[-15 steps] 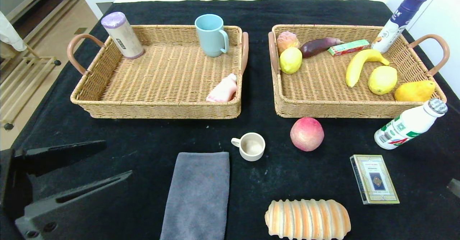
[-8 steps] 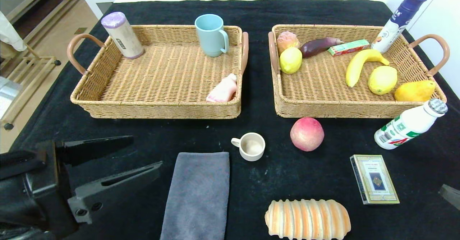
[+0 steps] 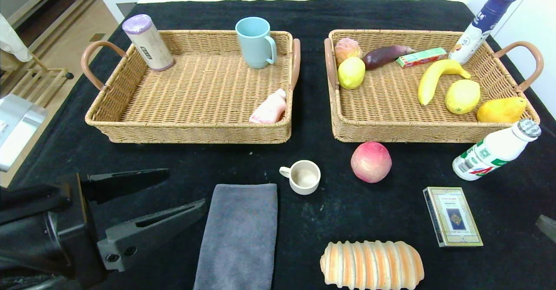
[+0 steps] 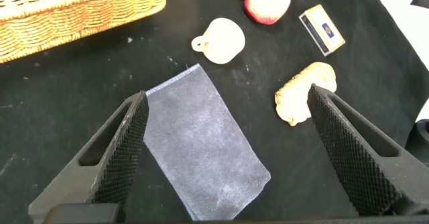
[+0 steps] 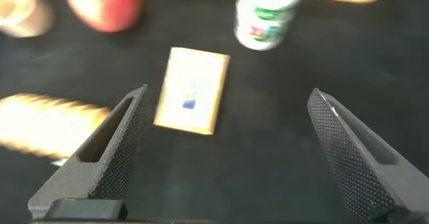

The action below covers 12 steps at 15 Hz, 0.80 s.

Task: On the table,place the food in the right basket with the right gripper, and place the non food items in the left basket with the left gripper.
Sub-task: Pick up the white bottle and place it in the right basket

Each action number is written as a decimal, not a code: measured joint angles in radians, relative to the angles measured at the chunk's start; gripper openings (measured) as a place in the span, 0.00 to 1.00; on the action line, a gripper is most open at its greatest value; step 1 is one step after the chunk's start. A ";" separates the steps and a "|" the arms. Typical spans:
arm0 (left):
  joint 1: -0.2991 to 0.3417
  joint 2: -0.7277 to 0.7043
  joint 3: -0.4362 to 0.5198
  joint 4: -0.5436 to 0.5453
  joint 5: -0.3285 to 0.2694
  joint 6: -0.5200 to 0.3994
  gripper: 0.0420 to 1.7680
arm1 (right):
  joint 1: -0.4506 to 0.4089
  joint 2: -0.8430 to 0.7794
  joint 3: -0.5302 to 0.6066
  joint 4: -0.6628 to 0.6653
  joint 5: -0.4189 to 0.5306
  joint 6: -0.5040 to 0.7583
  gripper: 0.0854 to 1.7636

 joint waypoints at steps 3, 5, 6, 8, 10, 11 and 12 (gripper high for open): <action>-0.001 -0.001 0.000 0.000 0.004 0.000 0.97 | -0.001 0.048 0.000 -0.005 -0.059 0.038 0.97; -0.001 -0.002 0.001 0.000 0.004 0.001 0.97 | -0.002 0.100 0.000 -0.052 -0.064 0.062 0.97; -0.001 -0.003 0.001 0.001 0.004 0.003 0.97 | -0.003 0.136 0.003 -0.100 -0.064 0.069 0.97; -0.001 -0.005 0.001 0.001 0.004 0.003 0.97 | -0.011 0.211 0.018 -0.237 -0.065 0.073 0.97; -0.001 -0.009 0.001 0.002 0.004 0.004 0.97 | -0.019 0.287 0.041 -0.393 -0.069 0.076 0.97; -0.001 -0.011 0.001 0.002 0.004 0.004 0.97 | -0.025 0.321 0.051 -0.438 -0.085 0.078 0.97; -0.001 -0.013 0.001 0.002 0.004 0.004 0.97 | -0.035 0.354 0.057 -0.474 -0.106 0.079 0.97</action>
